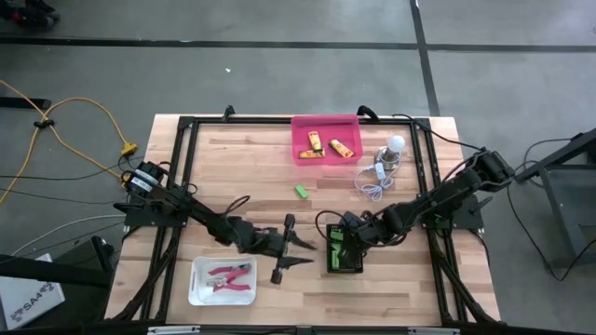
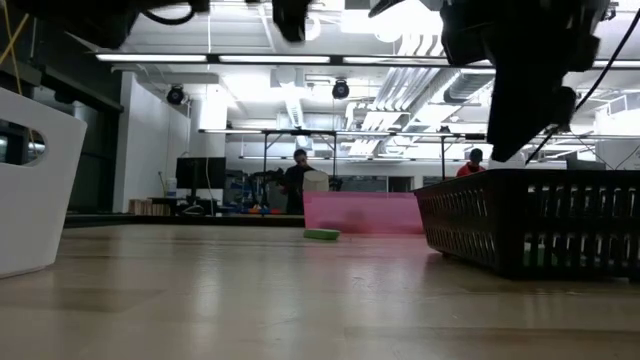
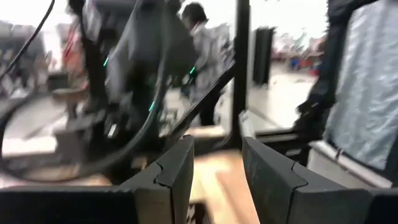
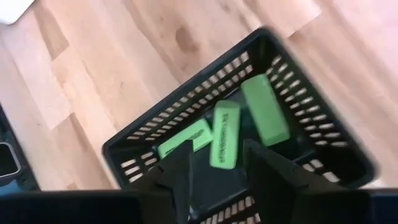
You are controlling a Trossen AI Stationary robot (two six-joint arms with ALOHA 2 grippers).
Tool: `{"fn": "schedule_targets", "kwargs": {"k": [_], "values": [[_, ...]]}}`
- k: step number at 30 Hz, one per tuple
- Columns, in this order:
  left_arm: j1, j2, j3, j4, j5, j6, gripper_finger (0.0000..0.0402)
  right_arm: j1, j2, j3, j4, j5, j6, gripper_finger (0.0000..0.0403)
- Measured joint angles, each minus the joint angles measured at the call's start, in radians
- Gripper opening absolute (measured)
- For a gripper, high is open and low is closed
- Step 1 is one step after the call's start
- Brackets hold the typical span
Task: Pick & Place School Supplies
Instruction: Put the green eraser into the black bin
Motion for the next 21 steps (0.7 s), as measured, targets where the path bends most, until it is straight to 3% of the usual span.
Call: {"fn": "schedule_targets", "kwargs": {"k": [5, 11, 17, 21], "values": [[0.056, 0.0, 0.0, -0.124, -0.009, -0.142, 0.0134, -0.047, -0.047, 0.0, -0.029, -0.007, -0.051, 0.0118], [0.122, -0.005, 0.0, -0.267, -0.008, -0.147, 0.0134, -0.091, -0.165, 0.0, -0.109, -0.05, -0.074, 0.0108], [0.228, -0.072, 0.0, -0.571, -0.041, -0.22, 0.0134, -0.079, -0.26, 0.0, -0.216, -0.061, -0.062, 0.0106], [0.294, -0.115, 0.0, -0.734, -0.048, -0.185, 0.0134, -0.058, -0.274, 0.0, -0.231, -0.027, -0.061, 0.0105]]}}
